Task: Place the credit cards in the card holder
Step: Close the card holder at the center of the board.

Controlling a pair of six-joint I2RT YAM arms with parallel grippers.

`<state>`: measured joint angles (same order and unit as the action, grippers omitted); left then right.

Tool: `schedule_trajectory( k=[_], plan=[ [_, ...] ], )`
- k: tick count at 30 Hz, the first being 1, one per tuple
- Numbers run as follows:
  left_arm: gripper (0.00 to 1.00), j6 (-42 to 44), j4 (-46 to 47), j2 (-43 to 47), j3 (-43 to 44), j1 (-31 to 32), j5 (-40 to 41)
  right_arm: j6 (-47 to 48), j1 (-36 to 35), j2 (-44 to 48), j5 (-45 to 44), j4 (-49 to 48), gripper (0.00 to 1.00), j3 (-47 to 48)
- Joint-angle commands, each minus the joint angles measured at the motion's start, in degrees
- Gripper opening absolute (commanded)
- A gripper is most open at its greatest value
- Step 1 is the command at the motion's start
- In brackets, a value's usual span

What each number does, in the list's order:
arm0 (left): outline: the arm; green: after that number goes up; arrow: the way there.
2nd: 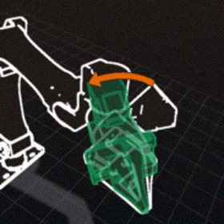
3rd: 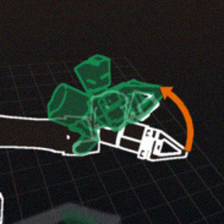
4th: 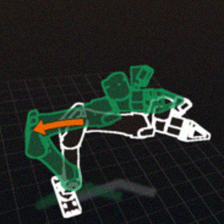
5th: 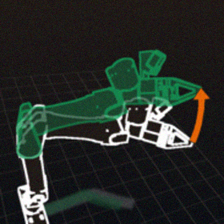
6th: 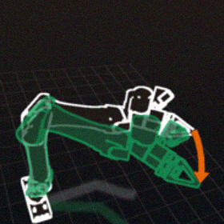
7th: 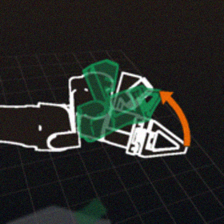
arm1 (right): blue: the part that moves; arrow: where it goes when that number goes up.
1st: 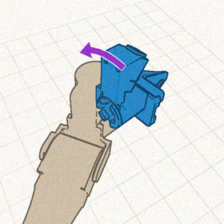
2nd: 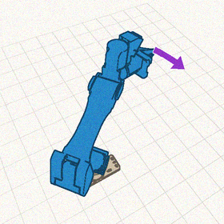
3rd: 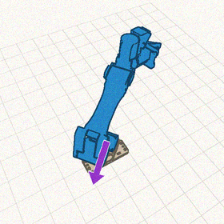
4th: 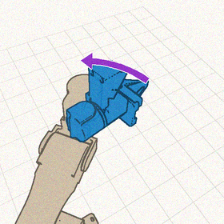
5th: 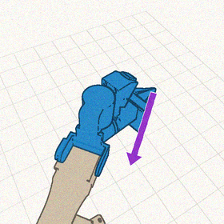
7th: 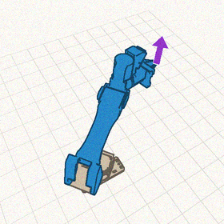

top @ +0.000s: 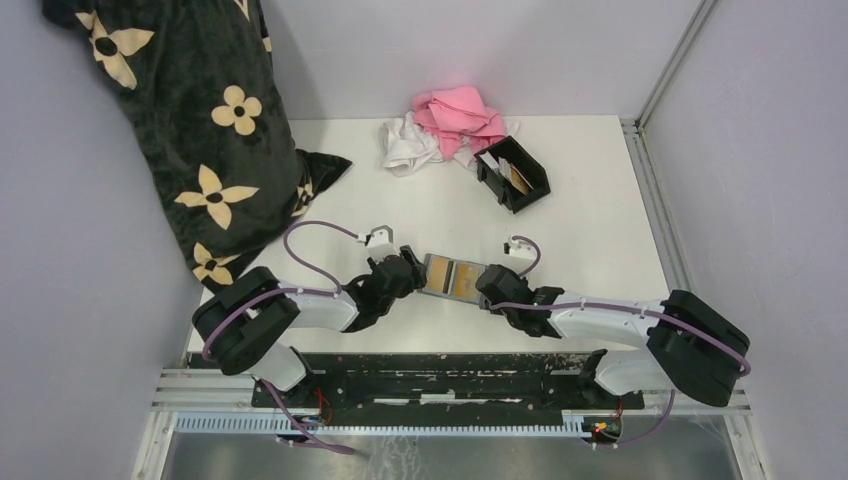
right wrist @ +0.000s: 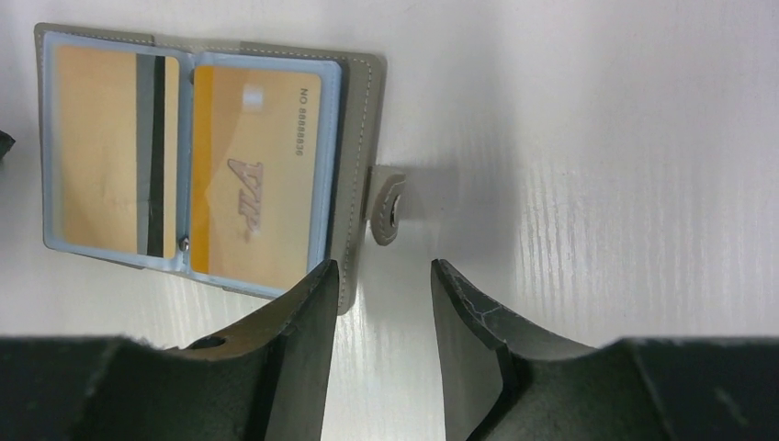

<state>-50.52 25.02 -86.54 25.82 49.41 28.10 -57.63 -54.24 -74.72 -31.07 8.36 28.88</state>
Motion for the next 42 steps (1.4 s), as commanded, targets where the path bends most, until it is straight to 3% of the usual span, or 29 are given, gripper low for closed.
schedule_trajectory(
  k=[1, 13, 18, 26, 42],
  plan=[
    [0.64, -0.7, 5.2, -3.1, -1.5, -0.6, -3.8, -0.5, 0.6, -0.3, -1.0, -2.6, 0.49, -0.1],
    [0.62, 0.0, 12.1, -6.9, -2.3, -1.1, -7.7, 2.2, 6.9, -3.4, 3.2, -11.1, 0.46, -0.7],
    [0.62, 0.0, 15.0, -8.4, -2.2, -1.2, -10.2, 3.1, 8.0, -4.6, 5.1, -12.4, 0.31, -0.4],
    [0.61, -0.4, 19.8, -7.8, -3.6, -1.7, -14.4, 3.5, 8.5, -4.2, 5.5, -12.5, 0.18, -1.0],
    [0.6, -2.9, 23.8, 3.1, -6.0, -1.7, -19.7, 3.7, 8.6, -4.3, 7.1, -12.2, 0.17, -0.7]
  ],
)
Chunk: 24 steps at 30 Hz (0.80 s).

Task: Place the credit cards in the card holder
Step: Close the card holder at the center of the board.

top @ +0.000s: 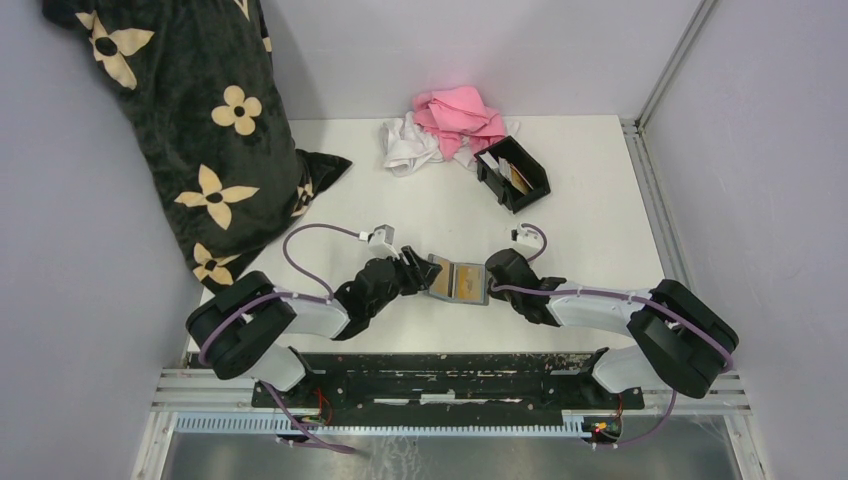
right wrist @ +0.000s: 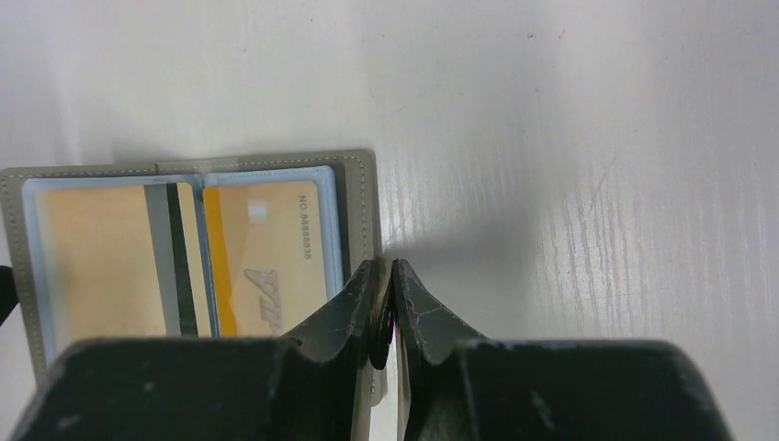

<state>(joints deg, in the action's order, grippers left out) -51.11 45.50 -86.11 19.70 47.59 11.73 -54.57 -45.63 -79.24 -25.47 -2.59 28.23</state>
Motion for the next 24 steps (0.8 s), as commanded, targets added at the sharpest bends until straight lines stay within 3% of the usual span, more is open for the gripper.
schedule_trajectory(
  k=[1, 12, 24],
  plan=[
    [0.6, -2.5, 3.5, 2.9, 0.1, 0.1, -3.6, 0.6, 0.0, 0.3, 1.6, -1.2, 0.17, -0.1],
    [0.58, -6.0, 10.9, -3.5, 1.8, 0.8, -8.3, 0.7, 0.0, 0.6, 2.0, -0.9, 0.18, 0.0],
    [0.57, -5.4, 10.3, -4.8, 5.4, 4.8, -6.5, 0.9, 0.0, 1.7, 1.4, 0.5, 0.19, -0.4]
  ],
)
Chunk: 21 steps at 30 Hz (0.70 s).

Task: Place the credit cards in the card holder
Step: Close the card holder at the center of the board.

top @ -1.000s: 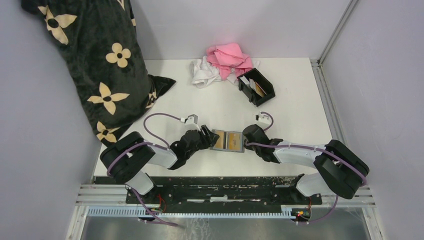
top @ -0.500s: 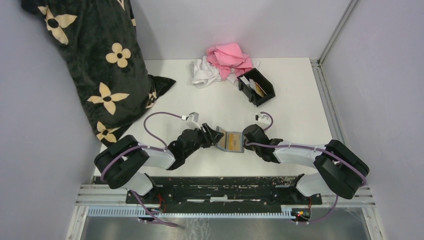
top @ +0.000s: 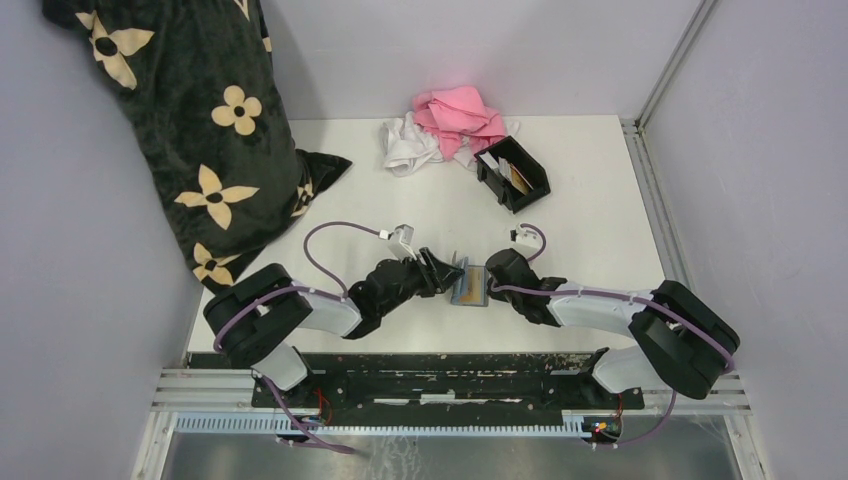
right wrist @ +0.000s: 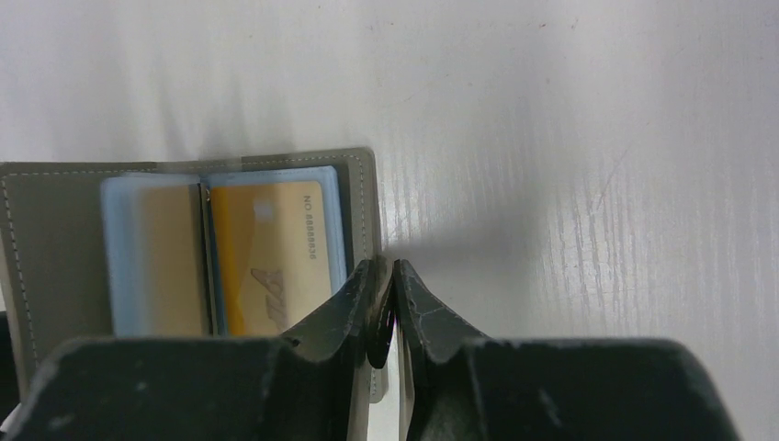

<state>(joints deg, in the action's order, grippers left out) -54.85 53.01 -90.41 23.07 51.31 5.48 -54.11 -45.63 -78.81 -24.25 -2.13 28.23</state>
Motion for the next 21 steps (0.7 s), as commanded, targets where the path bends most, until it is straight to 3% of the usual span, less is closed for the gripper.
schedule_trajectory(
  k=[1, 21],
  plan=[
    [0.57, -1.6, 2.7, -0.7, 2.3, 1.3, -0.2, 0.4, 0.0, 1.5, 0.2, 0.2, 0.19, -0.5],
    [0.56, -5.1, 9.0, -7.1, 3.8, 6.1, 1.0, 1.3, 0.0, 7.9, -2.3, 5.2, 0.29, -0.9]
  ],
)
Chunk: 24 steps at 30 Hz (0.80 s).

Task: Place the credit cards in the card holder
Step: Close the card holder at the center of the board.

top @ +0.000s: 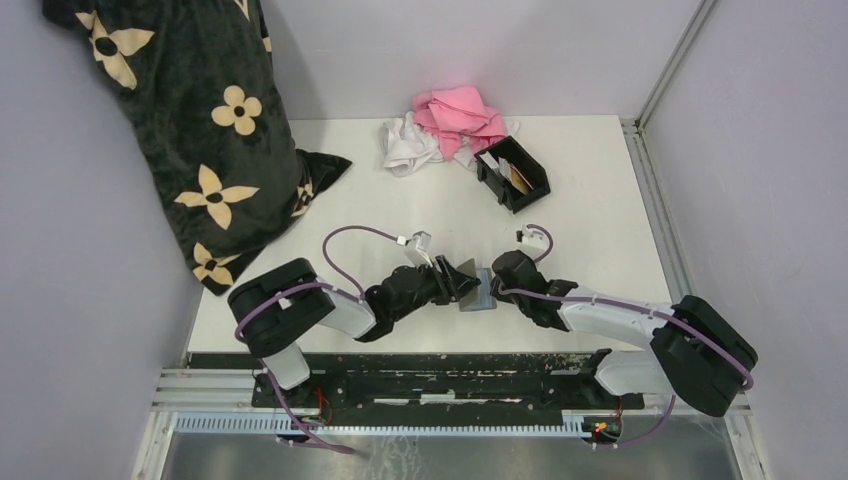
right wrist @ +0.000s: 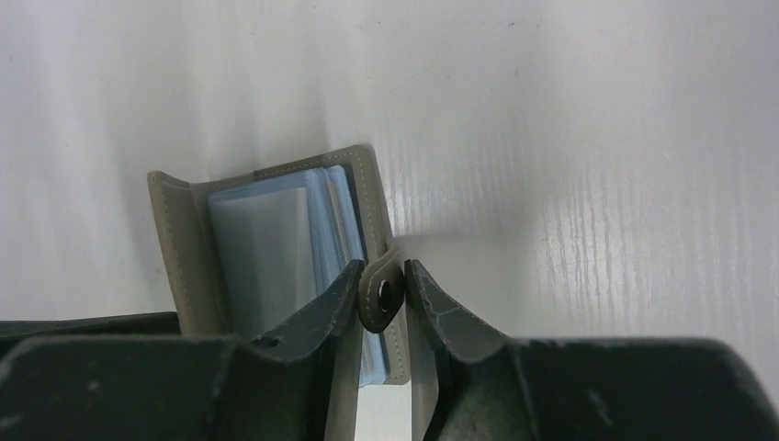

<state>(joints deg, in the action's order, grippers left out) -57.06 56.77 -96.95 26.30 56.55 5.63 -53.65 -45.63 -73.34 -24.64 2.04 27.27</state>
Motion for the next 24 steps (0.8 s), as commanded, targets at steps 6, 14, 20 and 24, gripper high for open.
schedule_trajectory(
  k=[6, 14, 20, 24],
  plan=[
    [0.56, -6.2, 9.8, -2.4, -1.6, 1.4, 1.9, 0.9, 0.0, 3.3, -2.1, 1.8, 0.3, 0.2],
    [0.55, -8.6, 11.9, -5.6, -1.2, 1.7, 1.7, 1.4, 0.0, 4.2, -2.8, 2.6, 0.3, 0.4],
    [0.54, -10.1, 10.8, -6.1, -1.0, 2.6, 2.5, 2.3, 0.0, 5.9, -3.8, 3.3, 0.31, 0.3],
    [0.54, -12.1, 10.4, -6.5, -1.9, 3.3, 4.3, 3.0, 0.0, 6.4, -4.1, 3.3, 0.31, 0.4]
  ],
)
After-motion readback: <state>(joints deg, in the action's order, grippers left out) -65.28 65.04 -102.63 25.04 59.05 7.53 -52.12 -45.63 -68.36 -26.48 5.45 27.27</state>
